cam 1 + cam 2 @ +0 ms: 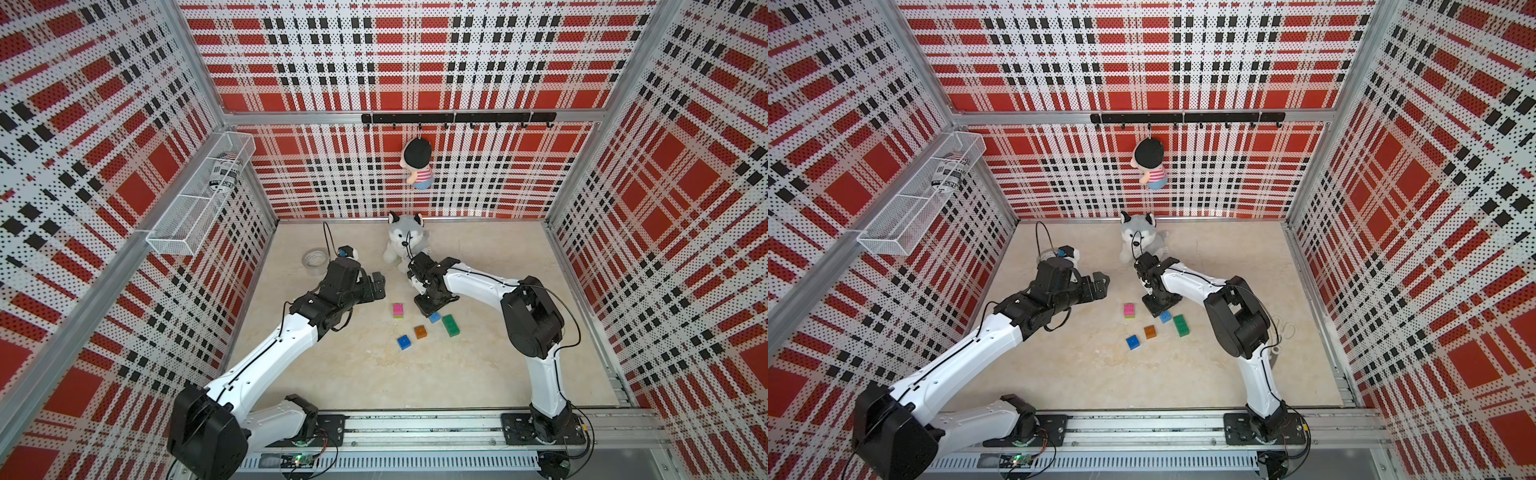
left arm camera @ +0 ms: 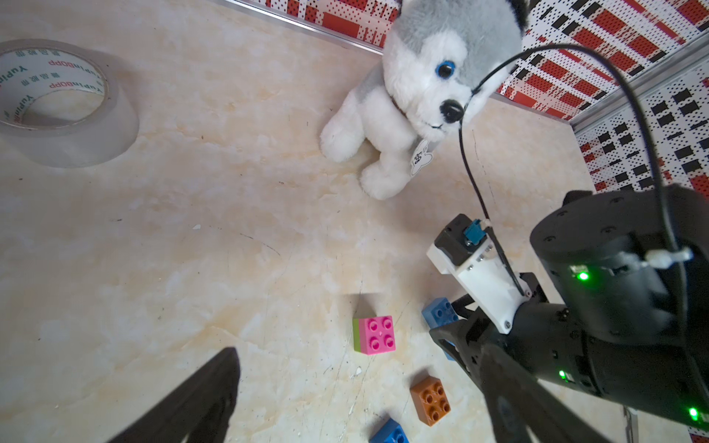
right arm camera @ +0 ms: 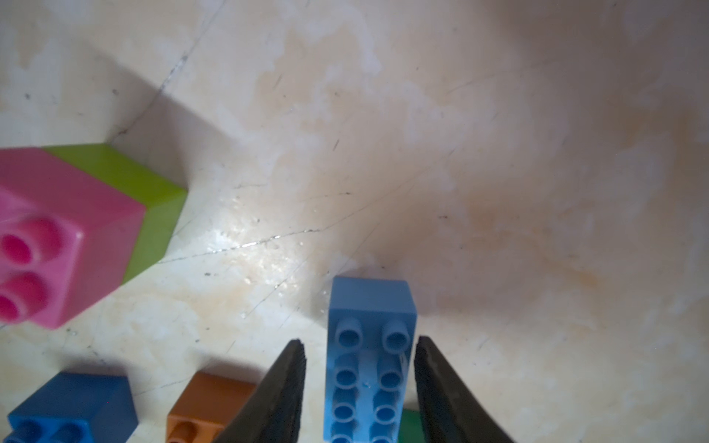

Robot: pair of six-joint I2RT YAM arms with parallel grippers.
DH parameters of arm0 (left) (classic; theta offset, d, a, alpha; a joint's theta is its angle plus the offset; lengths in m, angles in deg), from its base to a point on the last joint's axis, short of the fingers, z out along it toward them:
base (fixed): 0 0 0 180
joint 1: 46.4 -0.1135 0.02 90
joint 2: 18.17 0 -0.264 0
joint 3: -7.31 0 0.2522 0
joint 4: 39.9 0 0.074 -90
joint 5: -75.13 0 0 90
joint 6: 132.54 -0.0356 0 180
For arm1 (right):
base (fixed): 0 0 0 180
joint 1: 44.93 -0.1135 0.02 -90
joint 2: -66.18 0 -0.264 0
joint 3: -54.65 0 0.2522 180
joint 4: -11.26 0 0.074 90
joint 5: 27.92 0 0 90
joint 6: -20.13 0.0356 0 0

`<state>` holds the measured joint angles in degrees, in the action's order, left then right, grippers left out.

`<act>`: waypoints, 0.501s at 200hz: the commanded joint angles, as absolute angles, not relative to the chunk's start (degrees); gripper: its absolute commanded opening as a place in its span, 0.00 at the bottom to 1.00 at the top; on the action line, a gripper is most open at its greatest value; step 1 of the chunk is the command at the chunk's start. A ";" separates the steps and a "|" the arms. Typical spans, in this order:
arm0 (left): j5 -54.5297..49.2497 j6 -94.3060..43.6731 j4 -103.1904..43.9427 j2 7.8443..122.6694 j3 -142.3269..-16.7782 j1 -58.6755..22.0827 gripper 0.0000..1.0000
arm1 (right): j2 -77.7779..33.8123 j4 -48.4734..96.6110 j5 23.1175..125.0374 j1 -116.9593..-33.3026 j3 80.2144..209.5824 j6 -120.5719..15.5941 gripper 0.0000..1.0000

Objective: Assemble the letter p with lego
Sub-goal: Pick up the lego brick from the center of the board.

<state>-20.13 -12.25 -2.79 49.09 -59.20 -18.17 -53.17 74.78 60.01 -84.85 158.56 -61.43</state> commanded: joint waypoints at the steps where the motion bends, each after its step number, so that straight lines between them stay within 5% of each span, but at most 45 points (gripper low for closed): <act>1: -20.93 -13.02 -3.99 49.33 -59.09 -17.74 0.98 | -54.40 74.06 59.35 -85.44 158.23 -60.82 0.48; 100: -21.15 -13.27 -3.86 49.41 -59.01 -17.65 0.98 | -55.66 74.02 58.58 -85.71 158.23 -60.95 0.44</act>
